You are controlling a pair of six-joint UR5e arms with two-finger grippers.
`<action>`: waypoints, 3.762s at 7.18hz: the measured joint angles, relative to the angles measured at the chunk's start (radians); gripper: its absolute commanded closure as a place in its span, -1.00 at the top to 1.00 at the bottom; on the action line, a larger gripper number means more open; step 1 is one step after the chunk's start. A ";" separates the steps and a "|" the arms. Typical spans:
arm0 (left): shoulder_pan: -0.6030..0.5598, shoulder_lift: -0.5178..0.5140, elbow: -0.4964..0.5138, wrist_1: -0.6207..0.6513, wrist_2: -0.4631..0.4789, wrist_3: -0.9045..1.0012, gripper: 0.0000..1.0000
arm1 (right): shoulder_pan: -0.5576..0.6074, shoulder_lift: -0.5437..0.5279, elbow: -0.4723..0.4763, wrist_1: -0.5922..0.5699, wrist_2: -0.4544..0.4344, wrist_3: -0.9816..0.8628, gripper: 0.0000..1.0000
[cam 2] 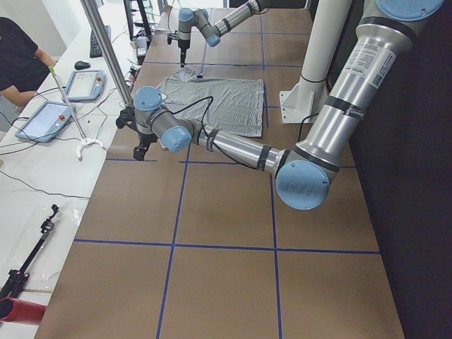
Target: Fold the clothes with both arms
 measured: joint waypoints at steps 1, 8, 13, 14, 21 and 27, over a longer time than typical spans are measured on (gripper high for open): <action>-0.001 0.000 -0.001 -0.003 0.000 -0.001 1.00 | -0.003 0.004 -0.007 -0.001 -0.001 0.000 0.17; -0.002 0.003 -0.002 -0.029 -0.002 -0.004 1.00 | -0.015 0.045 -0.025 -0.051 0.000 -0.026 -1.00; -0.002 0.003 -0.004 -0.030 -0.005 -0.005 1.00 | -0.016 0.094 0.024 -0.129 0.008 -0.037 -1.00; -0.002 0.004 -0.004 -0.029 -0.005 -0.005 1.00 | -0.021 0.104 0.072 -0.182 0.010 -0.035 -1.00; -0.002 0.002 -0.002 -0.030 -0.005 -0.005 1.00 | -0.137 0.326 -0.057 -0.232 -0.101 0.023 -1.00; 0.033 -0.012 0.000 -0.049 0.002 -0.043 1.00 | -0.136 0.370 -0.140 -0.141 -0.124 0.031 1.00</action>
